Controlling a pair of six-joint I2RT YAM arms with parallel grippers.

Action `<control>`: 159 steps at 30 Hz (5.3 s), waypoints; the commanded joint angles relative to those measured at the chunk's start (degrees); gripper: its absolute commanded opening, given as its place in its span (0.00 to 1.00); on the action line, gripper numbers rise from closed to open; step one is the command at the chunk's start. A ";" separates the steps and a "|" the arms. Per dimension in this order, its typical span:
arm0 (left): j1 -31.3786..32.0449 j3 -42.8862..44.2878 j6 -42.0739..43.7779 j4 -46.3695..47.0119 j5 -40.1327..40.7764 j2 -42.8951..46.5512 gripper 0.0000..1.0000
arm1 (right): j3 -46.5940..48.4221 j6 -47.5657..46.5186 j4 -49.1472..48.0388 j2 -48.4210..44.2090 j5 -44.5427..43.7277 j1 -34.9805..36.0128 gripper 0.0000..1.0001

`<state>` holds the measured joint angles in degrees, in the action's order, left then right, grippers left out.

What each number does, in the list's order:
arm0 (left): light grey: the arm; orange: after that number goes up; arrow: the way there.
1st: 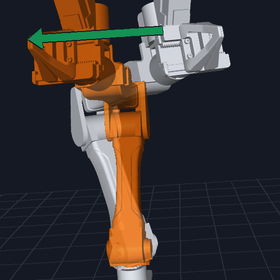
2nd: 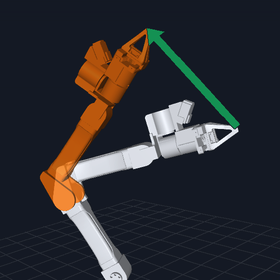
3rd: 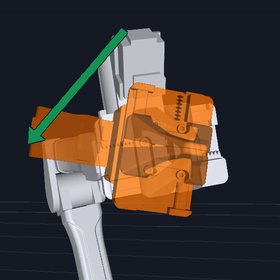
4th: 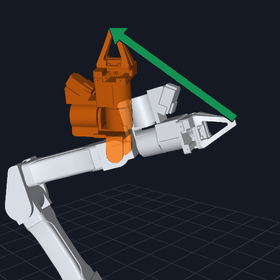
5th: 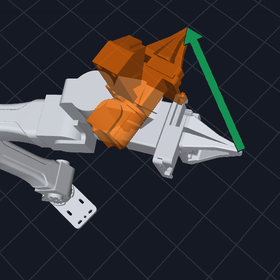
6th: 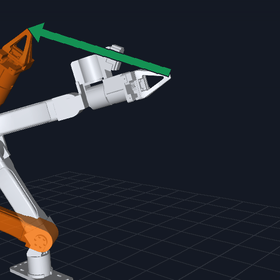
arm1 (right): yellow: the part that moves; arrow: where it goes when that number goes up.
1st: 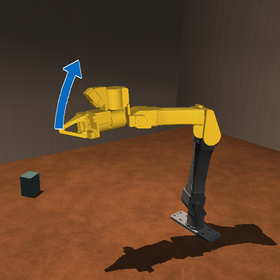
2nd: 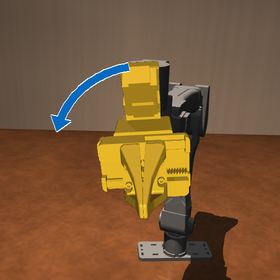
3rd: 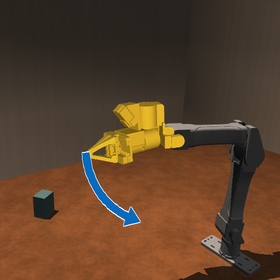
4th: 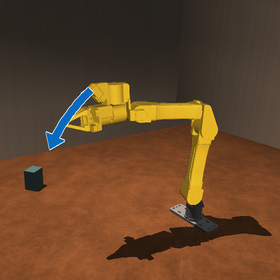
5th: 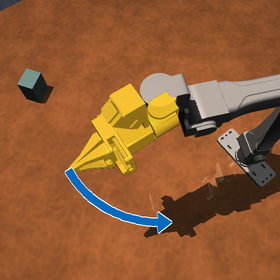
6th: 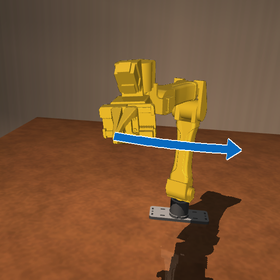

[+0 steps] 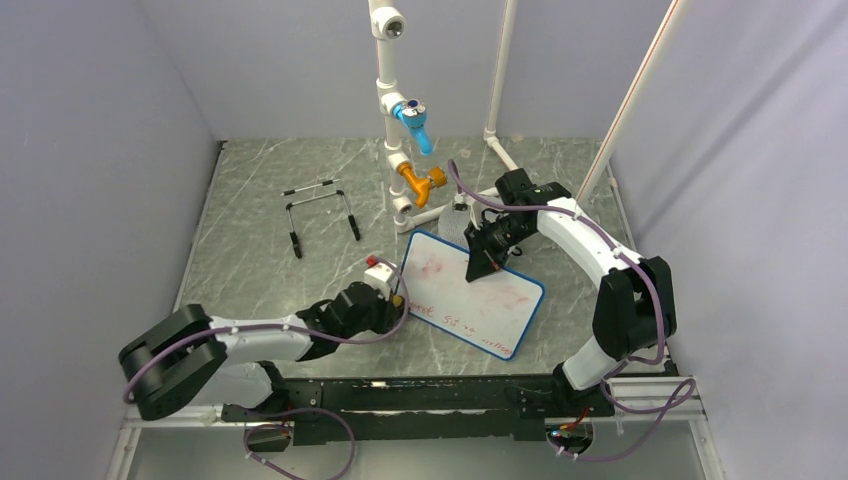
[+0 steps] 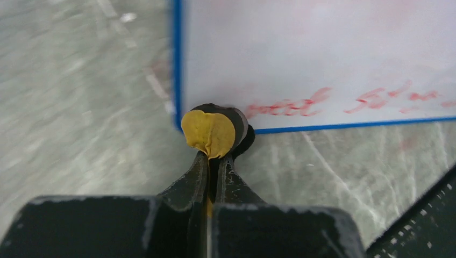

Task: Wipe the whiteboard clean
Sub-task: Erase the whiteboard at the center of the board.

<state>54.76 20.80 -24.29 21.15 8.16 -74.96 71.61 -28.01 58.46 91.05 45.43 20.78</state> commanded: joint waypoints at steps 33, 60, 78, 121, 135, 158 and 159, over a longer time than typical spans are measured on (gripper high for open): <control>0.54 -6.57 -1.26 -6.92 -2.65 18.30 0.00 | -0.08 -3.98 -3.26 -1.31 3.33 1.91 0.00; 3.32 10.42 2.54 -0.29 -18.82 -6.57 0.00 | -0.03 -4.78 -2.56 -1.31 4.14 1.91 0.00; -10.01 2.40 -3.20 -14.60 0.41 4.17 0.00 | -0.06 -4.73 -2.58 -1.41 4.05 1.90 0.00; 9.21 16.59 5.45 -2.72 -4.12 -9.69 0.00 | 0.01 -4.68 -2.65 -1.22 3.96 1.87 0.00; -0.19 9.22 -0.62 -9.03 8.97 -1.61 0.00 | -0.21 -4.53 -2.82 -0.96 3.88 1.90 0.00; 4.36 13.28 2.36 -7.01 5.81 -7.12 0.00 | -0.06 -4.86 -2.55 -1.13 3.96 1.90 0.00; 2.62 12.14 1.23 -7.57 6.75 -6.03 0.00 | -0.07 -4.83 -2.56 -1.14 3.96 1.92 0.00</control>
<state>62.89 35.09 -19.18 11.25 6.52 -84.84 71.50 -26.55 57.17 90.83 44.99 21.08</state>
